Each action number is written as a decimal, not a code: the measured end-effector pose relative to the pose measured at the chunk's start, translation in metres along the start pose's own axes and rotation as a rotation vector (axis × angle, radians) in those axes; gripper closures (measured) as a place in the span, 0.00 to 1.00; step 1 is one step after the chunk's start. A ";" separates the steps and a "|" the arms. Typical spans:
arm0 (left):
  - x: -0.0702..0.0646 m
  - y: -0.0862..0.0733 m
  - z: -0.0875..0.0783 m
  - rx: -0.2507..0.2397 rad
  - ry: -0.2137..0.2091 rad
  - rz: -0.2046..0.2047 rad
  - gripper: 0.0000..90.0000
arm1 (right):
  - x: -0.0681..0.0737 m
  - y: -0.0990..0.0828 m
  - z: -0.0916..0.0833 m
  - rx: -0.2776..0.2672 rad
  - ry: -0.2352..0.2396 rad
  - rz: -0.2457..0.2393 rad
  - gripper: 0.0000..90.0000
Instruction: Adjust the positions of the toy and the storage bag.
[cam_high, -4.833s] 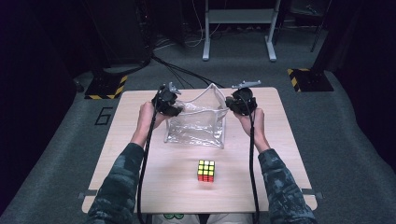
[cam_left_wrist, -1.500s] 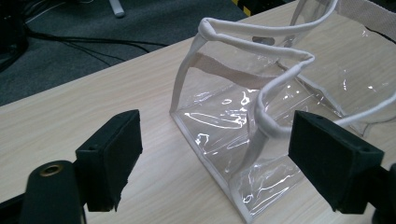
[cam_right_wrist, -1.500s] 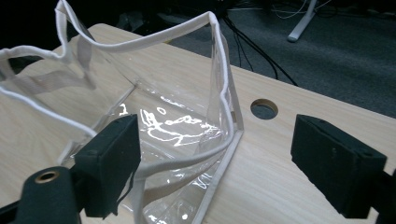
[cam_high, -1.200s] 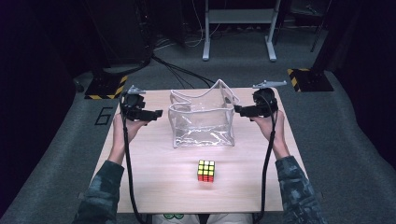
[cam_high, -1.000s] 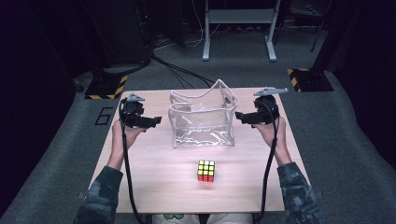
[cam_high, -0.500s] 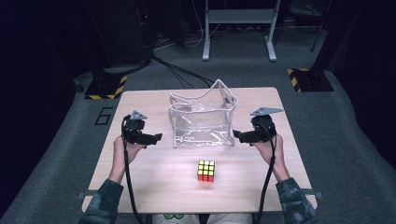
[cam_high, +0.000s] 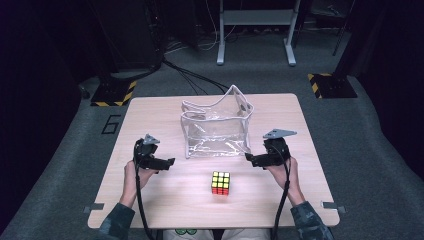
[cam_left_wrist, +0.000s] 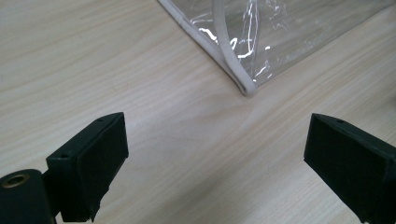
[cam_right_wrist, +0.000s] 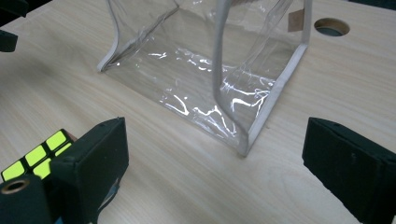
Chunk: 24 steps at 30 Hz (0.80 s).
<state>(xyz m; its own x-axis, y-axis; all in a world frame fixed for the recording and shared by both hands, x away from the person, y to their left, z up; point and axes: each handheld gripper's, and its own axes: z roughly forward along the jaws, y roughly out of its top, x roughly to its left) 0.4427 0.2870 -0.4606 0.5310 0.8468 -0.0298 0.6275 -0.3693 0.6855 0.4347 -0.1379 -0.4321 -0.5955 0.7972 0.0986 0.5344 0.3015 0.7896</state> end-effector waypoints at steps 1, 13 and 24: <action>0.000 -0.002 0.001 0.003 -0.001 0.001 0.07 | 0.001 -0.002 0.001 0.004 -0.001 0.000 0.07; 0.001 -0.034 0.015 0.029 0.000 -0.028 0.06 | 0.017 -0.024 0.011 0.006 0.038 -0.014 0.08; -0.004 -0.059 0.025 0.001 0.032 -0.020 0.05 | 0.031 -0.048 0.022 0.031 -0.004 -0.059 0.08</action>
<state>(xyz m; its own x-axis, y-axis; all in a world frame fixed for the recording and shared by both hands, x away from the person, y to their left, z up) 0.4178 0.2956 -0.5192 0.5000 0.8658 -0.0206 0.6386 -0.3526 0.6841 0.4040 -0.1164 -0.4804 -0.6242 0.7796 0.0502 0.5166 0.3637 0.7751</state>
